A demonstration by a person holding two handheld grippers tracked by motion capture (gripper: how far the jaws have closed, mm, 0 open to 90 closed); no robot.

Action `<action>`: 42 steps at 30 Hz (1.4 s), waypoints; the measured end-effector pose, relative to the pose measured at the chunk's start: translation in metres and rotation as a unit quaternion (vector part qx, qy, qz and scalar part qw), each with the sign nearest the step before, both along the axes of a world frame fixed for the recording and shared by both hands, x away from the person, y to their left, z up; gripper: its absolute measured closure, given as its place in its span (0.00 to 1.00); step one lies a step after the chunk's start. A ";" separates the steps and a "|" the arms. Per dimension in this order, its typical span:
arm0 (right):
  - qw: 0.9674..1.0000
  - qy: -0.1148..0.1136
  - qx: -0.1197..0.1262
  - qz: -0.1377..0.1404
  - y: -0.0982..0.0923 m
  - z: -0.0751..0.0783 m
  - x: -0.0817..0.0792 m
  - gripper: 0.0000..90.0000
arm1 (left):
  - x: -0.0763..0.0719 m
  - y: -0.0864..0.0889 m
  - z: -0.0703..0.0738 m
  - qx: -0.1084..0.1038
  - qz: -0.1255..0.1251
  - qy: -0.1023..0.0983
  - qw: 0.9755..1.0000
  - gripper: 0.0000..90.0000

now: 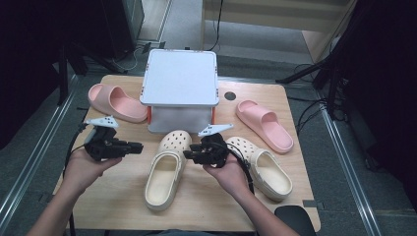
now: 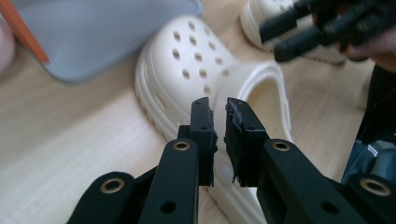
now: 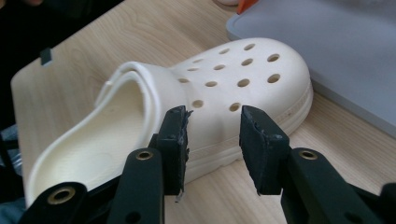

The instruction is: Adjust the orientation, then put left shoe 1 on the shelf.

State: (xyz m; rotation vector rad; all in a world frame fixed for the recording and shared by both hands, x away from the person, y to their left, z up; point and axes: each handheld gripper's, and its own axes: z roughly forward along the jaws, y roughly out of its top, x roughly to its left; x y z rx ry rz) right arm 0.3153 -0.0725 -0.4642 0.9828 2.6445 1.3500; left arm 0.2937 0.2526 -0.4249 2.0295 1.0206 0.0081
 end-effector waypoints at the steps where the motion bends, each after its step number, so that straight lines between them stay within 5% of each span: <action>1: 1.000 0.000 0.000 0.000 0.000 0.000 0.000 0.69 | 0.000 0.000 0.000 0.000 0.000 0.000 1.000 0.88; 10: 1.000 -0.009 0.016 -0.010 -0.005 0.008 -0.019 0.53 | 0.040 0.000 0.035 0.004 -0.001 -0.007 1.000 0.83; 17: 1.000 -0.003 0.002 -0.016 -0.007 0.000 -0.029 0.45 | 0.074 -0.010 0.059 0.019 -0.008 -0.020 1.000 0.91; 20: 1.000 0.000 -0.003 -0.015 -0.003 -0.006 -0.036 0.49 | 0.089 -0.009 0.066 0.007 -0.007 -0.040 0.999 0.99; 25: 0.999 0.018 -0.023 -0.019 0.006 -0.019 -0.043 0.50 | 0.106 -0.017 0.065 0.036 -0.009 -0.043 0.998 0.99; 32: 0.998 0.006 -0.039 -0.041 0.016 -0.024 -0.055 0.39 | 0.120 -0.027 0.053 0.041 -0.014 -0.034 0.999 0.99; 38: 0.997 0.024 -0.011 -0.071 0.019 -0.023 -0.057 0.34 | 0.128 -0.025 0.048 0.020 -0.010 -0.027 0.999 0.98; 42: 0.996 0.031 -0.007 -0.083 0.027 -0.027 -0.057 0.32 | 0.130 -0.023 0.047 0.026 -0.002 -0.028 0.999 0.97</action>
